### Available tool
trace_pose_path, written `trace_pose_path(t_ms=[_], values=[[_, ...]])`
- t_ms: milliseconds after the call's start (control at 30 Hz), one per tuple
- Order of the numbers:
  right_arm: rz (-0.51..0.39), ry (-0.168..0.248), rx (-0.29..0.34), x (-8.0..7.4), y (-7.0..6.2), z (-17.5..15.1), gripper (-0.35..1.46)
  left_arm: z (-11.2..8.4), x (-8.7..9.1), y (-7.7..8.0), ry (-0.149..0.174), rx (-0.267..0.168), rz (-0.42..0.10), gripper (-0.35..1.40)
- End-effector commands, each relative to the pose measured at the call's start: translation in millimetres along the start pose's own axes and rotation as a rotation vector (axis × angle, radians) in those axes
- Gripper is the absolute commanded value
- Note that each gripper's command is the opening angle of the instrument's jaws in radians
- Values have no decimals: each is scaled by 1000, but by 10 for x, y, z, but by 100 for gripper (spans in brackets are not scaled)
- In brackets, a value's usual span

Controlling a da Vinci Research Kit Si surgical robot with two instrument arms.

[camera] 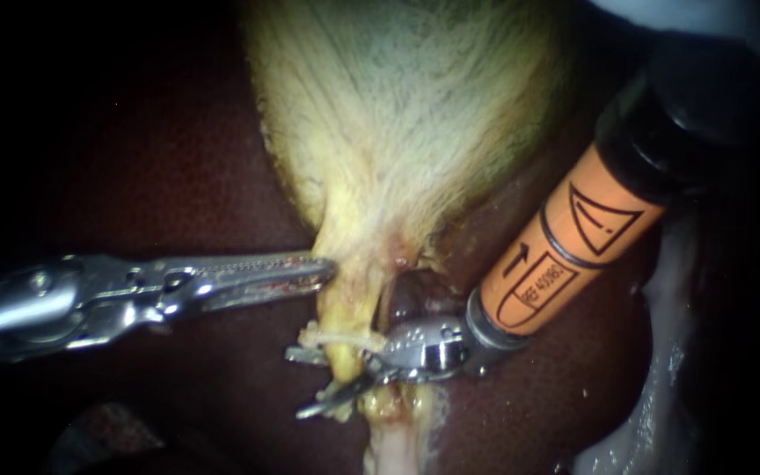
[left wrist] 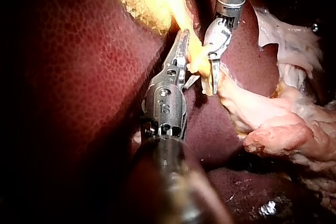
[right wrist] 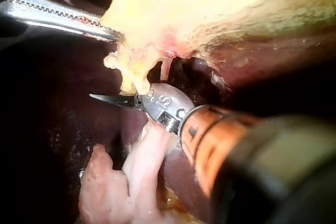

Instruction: Go to the cutting position left tube

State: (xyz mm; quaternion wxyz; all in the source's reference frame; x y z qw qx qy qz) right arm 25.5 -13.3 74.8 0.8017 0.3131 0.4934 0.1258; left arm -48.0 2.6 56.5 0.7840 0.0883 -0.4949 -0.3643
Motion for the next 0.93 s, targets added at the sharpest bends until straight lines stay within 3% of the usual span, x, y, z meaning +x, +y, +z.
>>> trace_pose_path(t_ms=[33,533,833,933], values=[[-3,-1,-1,0,0,-1,100,0,0,0,0,-1,0,-1],[8,-1,-1,-1,1,-2,93,0,0,0,0,-1,0,-1],[7,0,-9,-2,1,-3,105,0,0,0,0,-1,0,-1],[7,0,-11,-3,1,-5,116,1,0,0,0,-1,0,-1]])
